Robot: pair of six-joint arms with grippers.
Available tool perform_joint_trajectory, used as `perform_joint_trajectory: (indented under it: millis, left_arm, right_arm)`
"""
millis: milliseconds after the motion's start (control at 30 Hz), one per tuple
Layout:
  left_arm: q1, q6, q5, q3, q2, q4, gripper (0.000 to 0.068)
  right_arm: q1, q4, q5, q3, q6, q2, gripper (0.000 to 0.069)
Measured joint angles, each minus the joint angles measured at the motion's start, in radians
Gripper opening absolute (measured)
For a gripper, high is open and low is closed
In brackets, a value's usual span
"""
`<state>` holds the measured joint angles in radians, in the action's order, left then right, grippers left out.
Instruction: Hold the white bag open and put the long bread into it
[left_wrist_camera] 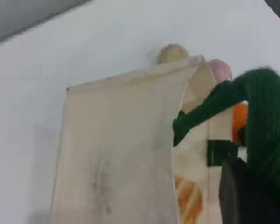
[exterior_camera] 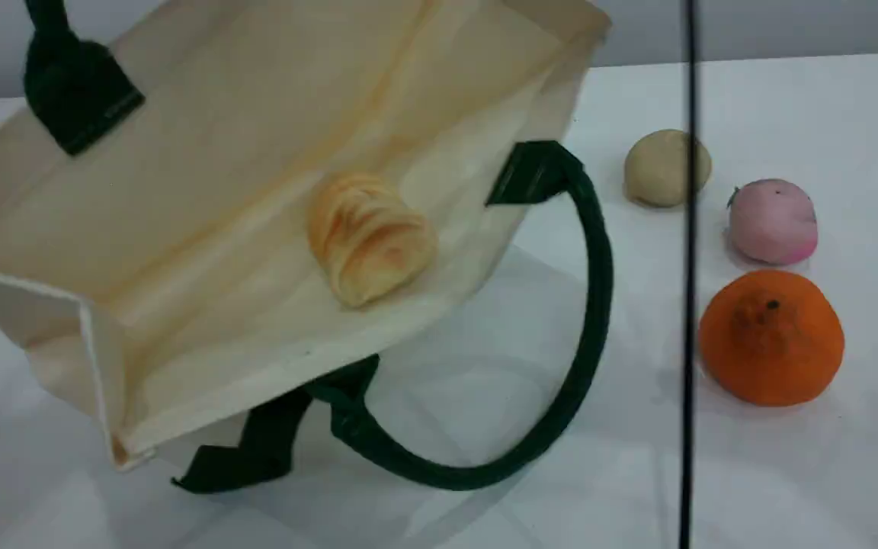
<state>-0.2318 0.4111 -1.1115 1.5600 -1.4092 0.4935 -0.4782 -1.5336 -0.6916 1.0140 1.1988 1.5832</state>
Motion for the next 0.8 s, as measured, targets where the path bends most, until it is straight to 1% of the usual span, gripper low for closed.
perform_joint_trajectory:
  millis: [67,167,267,400,500,567,700,800]
  left_arm:
    - [0.000,-0.016,0.016,0.000,0.018,-0.035,0.0082]
    - [0.000,-0.072,0.037,0.000,0.046,-0.111,0.0082]
    - [0.000,-0.091,0.064,0.000,0.067,-0.154,0.0082]
    - [0.000,-0.091,0.039,-0.004,0.056,-0.161,0.0082]
    - [0.001,-0.091,0.047,-0.007,0.027,-0.162,0.0082]
    - [0.001,-0.091,0.060,-0.022,0.006,-0.147,0.0082]
    - [0.001,-0.073,0.080,-0.036,-0.058,-0.088,0.0082]
    - [0.001,-0.070,0.090,-0.036,-0.111,-0.086,0.0082]
  right_arm:
    - [0.042,0.052,0.001,0.000,-0.034,-0.050,0.0540]
    - [0.096,0.120,0.001,0.000,-0.076,-0.115,0.0540]
    - [0.113,0.152,0.002,-0.001,-0.099,-0.133,0.0540]
    - [0.112,0.148,-0.017,-0.002,-0.100,-0.131,0.0540]
    - [0.111,0.150,-0.028,-0.002,-0.099,-0.130,0.0540]
    - [0.111,0.151,-0.026,-0.002,-0.095,-0.138,0.0540]
    - [0.111,0.152,-0.026,-0.001,-0.091,-0.173,0.0540]
    - [0.111,0.153,-0.020,0.000,-0.068,-0.208,0.0540]
